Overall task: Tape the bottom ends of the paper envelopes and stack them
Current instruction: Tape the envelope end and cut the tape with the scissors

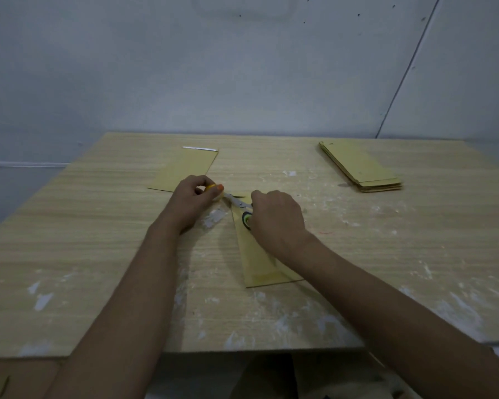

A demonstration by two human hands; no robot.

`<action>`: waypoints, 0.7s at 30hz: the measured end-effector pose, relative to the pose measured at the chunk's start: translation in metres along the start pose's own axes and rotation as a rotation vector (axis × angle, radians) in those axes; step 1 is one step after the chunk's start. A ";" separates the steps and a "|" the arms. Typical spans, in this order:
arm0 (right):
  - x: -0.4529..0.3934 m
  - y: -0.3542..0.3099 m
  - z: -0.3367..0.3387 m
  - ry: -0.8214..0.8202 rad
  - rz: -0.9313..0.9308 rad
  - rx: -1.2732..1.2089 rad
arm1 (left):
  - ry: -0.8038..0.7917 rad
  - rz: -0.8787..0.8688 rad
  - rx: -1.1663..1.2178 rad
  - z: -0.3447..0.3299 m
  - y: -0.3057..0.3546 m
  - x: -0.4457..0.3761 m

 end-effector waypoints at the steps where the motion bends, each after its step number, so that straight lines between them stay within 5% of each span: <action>1: -0.001 0.002 -0.002 -0.004 -0.020 -0.024 | 0.016 -0.005 0.001 0.002 0.000 -0.001; 10: -0.005 0.012 -0.009 -0.037 -0.106 -0.158 | 0.164 0.043 0.054 0.006 -0.002 -0.004; 21: 0.000 0.016 -0.023 -0.061 -0.098 -0.143 | 0.149 0.107 -0.219 -0.001 -0.005 -0.006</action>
Point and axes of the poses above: each hand's wrist, its own x-axis away from the middle knuckle, its own z-axis out of the back of the hand, y = z × x, the point moved 7 cm from there along -x, towards the middle knuckle, and after that the axes turned 5 degrees about -x, right-handed, at the moved point
